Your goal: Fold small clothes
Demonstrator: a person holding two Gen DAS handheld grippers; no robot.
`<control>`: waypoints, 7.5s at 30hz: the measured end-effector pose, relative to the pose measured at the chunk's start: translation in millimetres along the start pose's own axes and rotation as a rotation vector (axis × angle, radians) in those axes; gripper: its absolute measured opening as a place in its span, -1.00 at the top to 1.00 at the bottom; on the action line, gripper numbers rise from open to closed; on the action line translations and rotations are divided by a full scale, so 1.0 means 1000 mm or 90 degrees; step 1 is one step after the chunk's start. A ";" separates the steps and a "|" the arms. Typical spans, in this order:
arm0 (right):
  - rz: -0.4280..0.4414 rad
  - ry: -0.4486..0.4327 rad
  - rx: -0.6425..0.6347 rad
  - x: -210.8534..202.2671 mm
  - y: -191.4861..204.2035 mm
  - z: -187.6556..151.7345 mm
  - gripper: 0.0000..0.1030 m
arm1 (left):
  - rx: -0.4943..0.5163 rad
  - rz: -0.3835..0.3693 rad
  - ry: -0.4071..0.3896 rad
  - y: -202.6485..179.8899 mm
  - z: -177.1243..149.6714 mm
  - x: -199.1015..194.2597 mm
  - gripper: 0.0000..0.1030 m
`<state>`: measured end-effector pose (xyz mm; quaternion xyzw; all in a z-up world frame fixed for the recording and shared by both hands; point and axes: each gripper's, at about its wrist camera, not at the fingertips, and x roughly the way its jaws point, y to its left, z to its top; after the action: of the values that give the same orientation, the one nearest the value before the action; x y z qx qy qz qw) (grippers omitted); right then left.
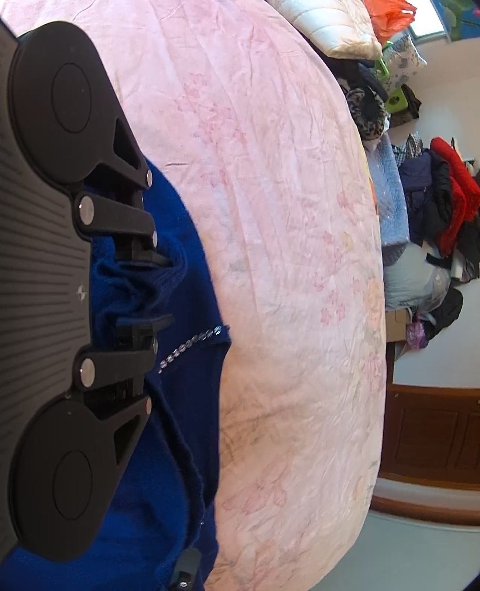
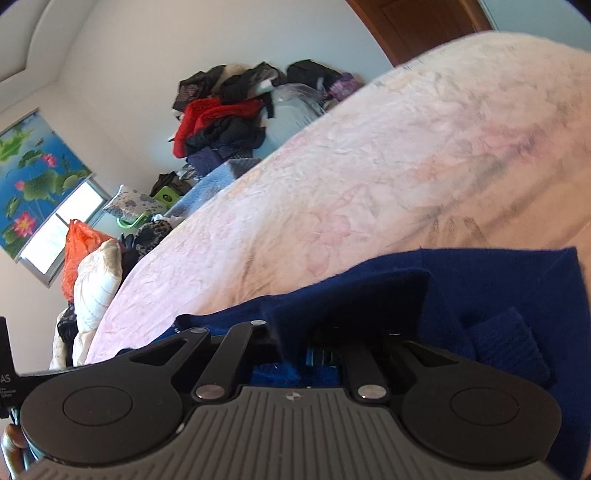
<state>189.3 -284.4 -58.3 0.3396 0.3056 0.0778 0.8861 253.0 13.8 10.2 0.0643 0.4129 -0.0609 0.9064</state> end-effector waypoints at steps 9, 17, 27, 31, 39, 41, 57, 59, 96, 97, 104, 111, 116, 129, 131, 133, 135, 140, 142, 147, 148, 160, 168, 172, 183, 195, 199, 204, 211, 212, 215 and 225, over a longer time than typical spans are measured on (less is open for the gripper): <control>-0.005 -0.008 -0.007 0.001 -0.001 0.002 0.17 | -0.024 0.074 -0.055 0.025 0.005 -0.015 -0.42; -0.057 -0.068 -0.042 -0.008 0.000 0.009 -0.32 | -0.099 0.135 -0.029 0.066 -0.005 -0.014 -0.42; 0.025 0.018 -0.126 0.006 0.048 -0.007 -0.38 | -0.030 0.141 -0.039 0.052 -0.029 -0.033 -0.42; 0.108 0.098 -0.138 0.031 0.087 -0.019 -0.43 | 0.012 0.156 -0.024 0.046 -0.049 -0.033 -0.42; 0.158 0.200 -0.142 0.096 0.153 -0.041 -0.56 | -0.034 0.198 0.014 0.079 -0.077 -0.026 -0.44; 0.168 0.222 -0.121 0.113 0.164 -0.046 -0.63 | -0.043 0.196 0.015 0.083 -0.080 -0.028 -0.44; 0.113 0.118 -0.245 0.082 0.187 -0.052 -0.83 | -0.027 0.198 -0.005 0.078 -0.091 -0.037 -0.45; 0.086 0.108 -0.305 0.065 0.183 -0.063 -0.85 | -0.028 0.194 -0.012 0.077 -0.093 -0.042 -0.45; -0.128 0.050 -0.863 -0.037 0.230 -0.248 -0.75 | -0.111 -0.306 0.065 0.136 -0.045 0.016 -0.59; -0.133 0.044 -0.871 -0.036 0.230 -0.251 -0.75 | -0.116 -0.308 0.071 0.135 -0.041 0.022 -0.59; -0.183 -0.007 -0.907 -0.015 0.235 -0.262 -0.72 | -0.121 -0.335 0.062 0.122 -0.019 0.042 -0.62; -0.193 -0.022 -0.919 0.012 0.246 -0.260 -0.22 | -0.091 -0.287 0.062 0.098 -0.006 0.049 0.12; -0.176 -0.012 -0.927 0.017 0.249 -0.267 0.25 | -0.086 -0.267 0.067 0.093 -0.004 0.052 0.66; -0.084 0.009 -0.845 0.007 0.238 -0.250 0.72 | -0.102 -0.201 0.070 0.081 -0.004 0.039 0.77; -0.060 0.014 -0.806 0.001 0.235 -0.241 0.74 | -0.103 -0.188 0.072 0.080 -0.001 0.035 0.77; -0.035 0.022 -0.756 -0.004 0.229 -0.230 0.76 | -0.104 -0.174 0.074 0.077 0.001 0.029 0.77; -0.004 0.035 -0.696 -0.009 0.220 -0.219 0.77 | -0.099 -0.156 0.074 0.071 0.002 0.023 0.78; 0.070 0.047 -0.539 -0.033 0.200 -0.190 0.77 | -0.109 -0.131 0.070 0.059 0.009 0.002 0.79; 0.092 0.043 -0.490 -0.040 0.189 -0.179 0.78 | -0.119 -0.128 0.067 0.056 0.013 -0.007 0.79; 0.124 0.031 -0.396 -0.055 0.162 -0.156 0.77 | -0.142 -0.122 0.067 0.041 0.018 -0.023 0.80; 0.131 0.029 -0.376 -0.053 0.152 -0.149 0.77 | -0.145 -0.121 0.067 0.038 0.019 -0.026 0.80; 0.162 -0.008 -0.227 -0.089 0.080 -0.123 0.77 | -0.129 -0.144 0.029 -0.033 0.035 -0.065 0.80; 0.161 -0.047 -0.139 -0.124 0.032 -0.118 0.77 | -0.070 -0.181 0.018 -0.109 0.043 -0.081 0.80; 0.144 -0.061 -0.100 -0.134 0.007 -0.119 0.77 | -0.027 -0.186 0.021 -0.154 0.040 -0.076 0.80; 0.129 -0.059 0.014 -0.140 -0.052 -0.132 0.77 | 0.052 -0.164 0.042 -0.229 0.015 -0.048 0.80; 0.121 -0.050 0.027 -0.138 -0.059 -0.127 0.77 | 0.077 -0.144 0.049 -0.248 0.006 -0.035 0.80; 0.115 -0.047 0.021 -0.143 -0.057 -0.130 0.77 | 0.084 -0.148 0.053 -0.251 0.005 -0.033 0.79; 0.104 -0.044 0.021 -0.149 -0.055 -0.133 0.77 | 0.087 -0.213 0.041 -0.252 0.009 -0.035 0.71; 0.092 -0.029 0.037 -0.151 -0.057 -0.135 0.73 | 0.051 -0.255 -0.018 -0.220 0.027 -0.058 0.25; 0.093 -0.027 0.042 -0.153 -0.058 -0.135 0.66 | 0.050 -0.239 -0.029 -0.212 0.025 -0.061 0.09; 0.088 -0.030 0.061 -0.159 -0.062 -0.135 0.40 | 0.046 -0.188 -0.084 -0.179 0.010 -0.071 -0.47; 0.096 -0.020 0.140 -0.175 -0.086 -0.141 0.79 | 0.087 -0.128 -0.090 -0.118 -0.066 -0.081 -0.47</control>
<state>-41.1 -332.1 -110.8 0.4579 0.2723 0.1048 0.8397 132.1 -86.7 20.4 0.0800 0.3473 -0.1841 0.9160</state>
